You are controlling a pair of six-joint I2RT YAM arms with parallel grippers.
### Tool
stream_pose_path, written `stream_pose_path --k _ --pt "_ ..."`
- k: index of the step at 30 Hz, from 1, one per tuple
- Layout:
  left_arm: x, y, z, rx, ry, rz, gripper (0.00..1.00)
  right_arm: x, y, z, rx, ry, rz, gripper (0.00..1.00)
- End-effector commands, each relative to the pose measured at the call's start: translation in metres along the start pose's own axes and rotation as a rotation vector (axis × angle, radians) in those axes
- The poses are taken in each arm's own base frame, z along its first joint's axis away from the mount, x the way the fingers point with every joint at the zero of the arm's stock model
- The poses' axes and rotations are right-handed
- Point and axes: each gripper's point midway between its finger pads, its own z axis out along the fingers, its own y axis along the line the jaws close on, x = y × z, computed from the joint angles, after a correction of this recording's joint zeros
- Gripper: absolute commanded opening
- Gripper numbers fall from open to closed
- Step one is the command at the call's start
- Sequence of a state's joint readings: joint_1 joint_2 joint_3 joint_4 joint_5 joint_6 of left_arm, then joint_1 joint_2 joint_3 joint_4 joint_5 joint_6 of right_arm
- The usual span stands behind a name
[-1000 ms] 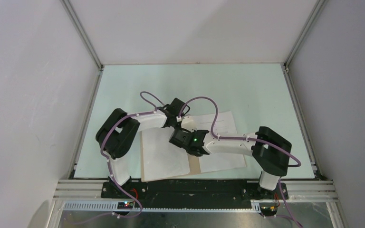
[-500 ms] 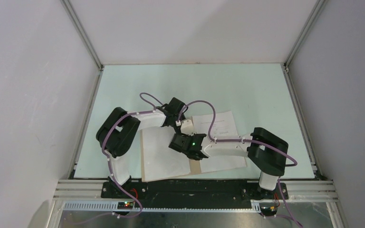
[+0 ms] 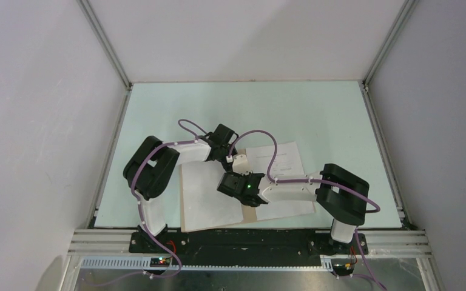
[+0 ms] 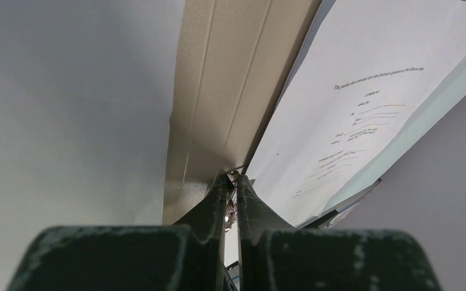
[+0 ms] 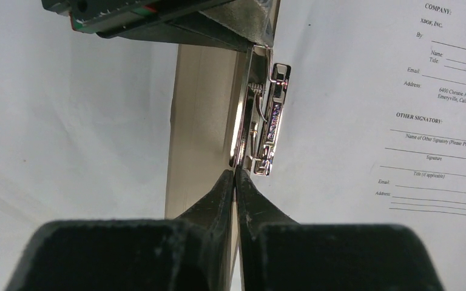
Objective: Put the files into the folder
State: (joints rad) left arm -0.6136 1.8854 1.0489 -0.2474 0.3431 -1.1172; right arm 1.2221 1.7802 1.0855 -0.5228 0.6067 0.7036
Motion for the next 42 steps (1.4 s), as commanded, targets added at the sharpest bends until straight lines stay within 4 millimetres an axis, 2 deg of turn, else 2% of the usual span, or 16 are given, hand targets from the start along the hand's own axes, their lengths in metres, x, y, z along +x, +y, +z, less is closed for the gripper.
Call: stream_pose_path --k 1,16,31,42 --pt "0.007 0.080 0.024 -0.258 -0.003 -0.028 0.00 0.075 -0.018 0.016 0.034 0.225 -0.058 0.07" --pt "0.009 0.085 0.024 -0.270 -0.007 -0.037 0.00 0.086 -0.021 0.021 -0.003 0.270 -0.027 0.07" --pt "0.009 0.081 0.024 -0.260 -0.006 -0.049 0.00 0.053 -0.020 0.009 -0.019 0.241 -0.021 0.11" --pt "0.007 0.077 0.022 -0.247 -0.016 -0.049 0.00 0.055 -0.035 0.007 0.036 0.273 -0.037 0.13"
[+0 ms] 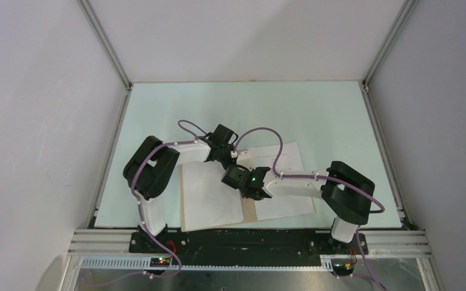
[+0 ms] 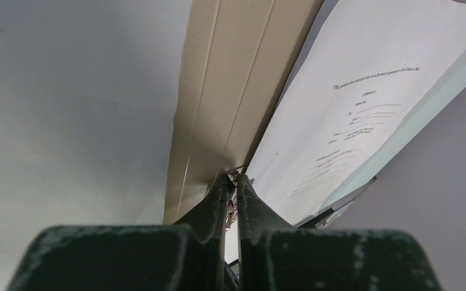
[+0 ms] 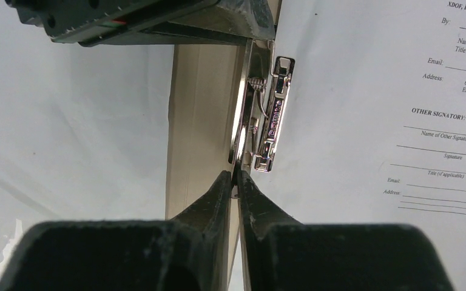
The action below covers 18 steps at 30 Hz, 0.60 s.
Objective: Put the files into the folder
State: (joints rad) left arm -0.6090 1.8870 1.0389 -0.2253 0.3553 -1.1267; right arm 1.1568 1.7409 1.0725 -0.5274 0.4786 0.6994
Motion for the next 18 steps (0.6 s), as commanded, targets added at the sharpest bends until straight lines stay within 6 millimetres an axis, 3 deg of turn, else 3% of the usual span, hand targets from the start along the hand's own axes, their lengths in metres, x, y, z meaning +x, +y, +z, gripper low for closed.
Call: stream_pose_path --k 1,18 --pt "0.007 0.077 0.020 -0.258 -0.022 -0.039 0.00 0.052 -0.035 0.010 0.116 0.195 -0.086 0.13" --pt "0.006 0.081 0.021 -0.257 -0.022 -0.053 0.00 0.054 -0.045 0.008 0.178 0.216 -0.106 0.10"
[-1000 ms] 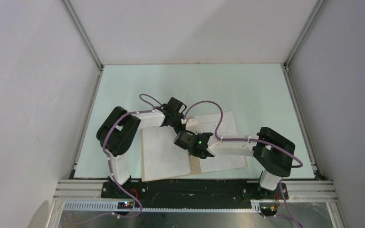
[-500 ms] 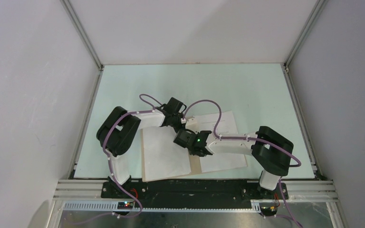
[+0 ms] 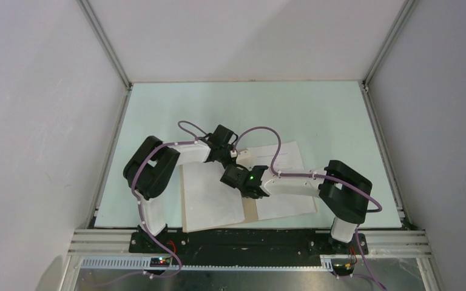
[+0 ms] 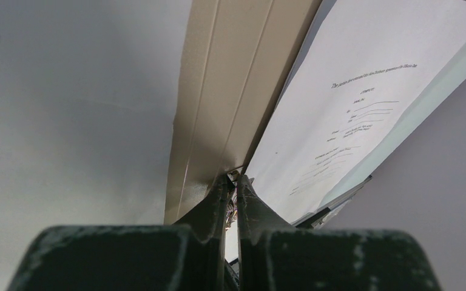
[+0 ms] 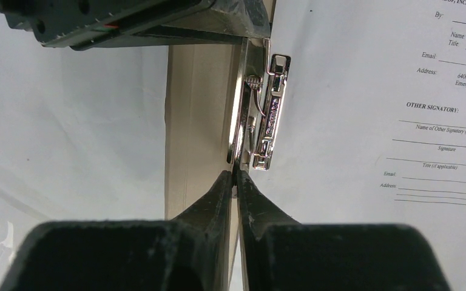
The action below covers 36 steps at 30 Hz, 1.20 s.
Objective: Put the files into the folder
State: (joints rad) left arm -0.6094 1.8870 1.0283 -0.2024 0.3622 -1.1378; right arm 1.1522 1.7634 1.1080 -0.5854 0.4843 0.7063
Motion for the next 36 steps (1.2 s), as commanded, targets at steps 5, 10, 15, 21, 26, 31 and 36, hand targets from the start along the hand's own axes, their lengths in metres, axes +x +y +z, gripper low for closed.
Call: stream_pose_path --k 5,10,15,21,26,31,36 --pt "0.003 0.086 0.019 -0.274 -0.028 -0.052 0.00 0.058 -0.050 0.012 0.195 0.206 -0.097 0.08" --pt "0.003 0.088 0.019 -0.278 -0.025 -0.057 0.00 0.049 -0.052 0.007 0.205 0.187 -0.098 0.08" --pt "0.003 0.088 0.019 -0.277 -0.028 -0.058 0.00 0.055 -0.051 0.010 0.214 0.205 -0.108 0.08" --pt "0.003 0.093 0.020 -0.286 -0.022 -0.066 0.00 0.064 -0.057 0.015 0.259 0.227 -0.107 0.08" --pt "0.003 0.094 0.019 -0.284 -0.022 -0.072 0.00 0.072 -0.050 0.022 0.210 0.240 -0.085 0.07" --pt "0.004 0.093 0.020 -0.278 -0.019 -0.075 0.00 0.080 -0.037 0.030 0.085 0.238 -0.017 0.06" --pt "0.006 0.091 0.020 -0.267 -0.017 -0.077 0.00 0.069 -0.028 0.026 -0.023 0.187 0.047 0.06"
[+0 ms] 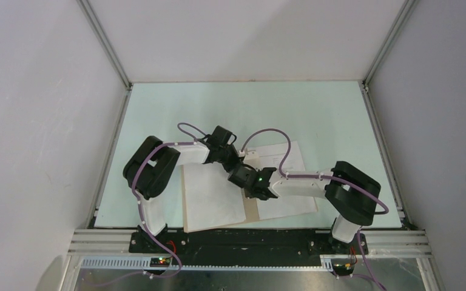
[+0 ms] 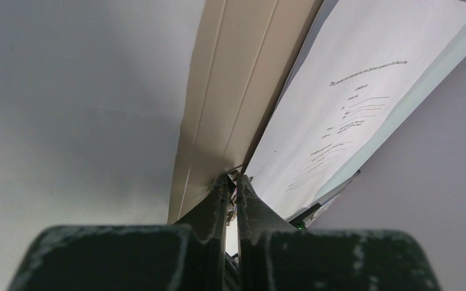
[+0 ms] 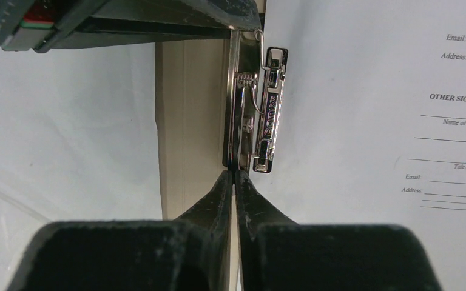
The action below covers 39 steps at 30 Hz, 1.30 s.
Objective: Put the files into the folder
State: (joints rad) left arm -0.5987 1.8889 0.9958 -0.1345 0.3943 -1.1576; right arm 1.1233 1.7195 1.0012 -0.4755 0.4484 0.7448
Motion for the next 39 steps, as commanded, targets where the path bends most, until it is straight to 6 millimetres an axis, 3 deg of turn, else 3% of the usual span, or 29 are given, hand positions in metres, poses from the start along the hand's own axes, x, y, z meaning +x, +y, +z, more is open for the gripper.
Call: stream_pose_path --k 1,11,22,32,39 --pt "0.005 0.094 0.014 -0.309 -0.033 -0.061 0.00 0.056 -0.026 0.015 0.010 0.182 -0.025 0.06" --pt "0.004 0.086 0.013 -0.292 -0.039 -0.057 0.00 0.023 0.002 -0.009 -0.185 0.089 0.024 0.07" --pt "0.004 0.075 0.011 -0.266 -0.040 -0.030 0.00 0.014 -0.001 -0.015 -0.191 0.075 0.059 0.08" --pt "-0.001 0.032 0.006 -0.167 -0.039 0.083 0.03 -0.017 -0.005 -0.030 -0.190 0.005 0.106 0.16" --pt "-0.005 -0.005 -0.010 -0.086 -0.067 0.168 0.15 -0.031 -0.015 -0.031 -0.135 -0.046 0.122 0.32"
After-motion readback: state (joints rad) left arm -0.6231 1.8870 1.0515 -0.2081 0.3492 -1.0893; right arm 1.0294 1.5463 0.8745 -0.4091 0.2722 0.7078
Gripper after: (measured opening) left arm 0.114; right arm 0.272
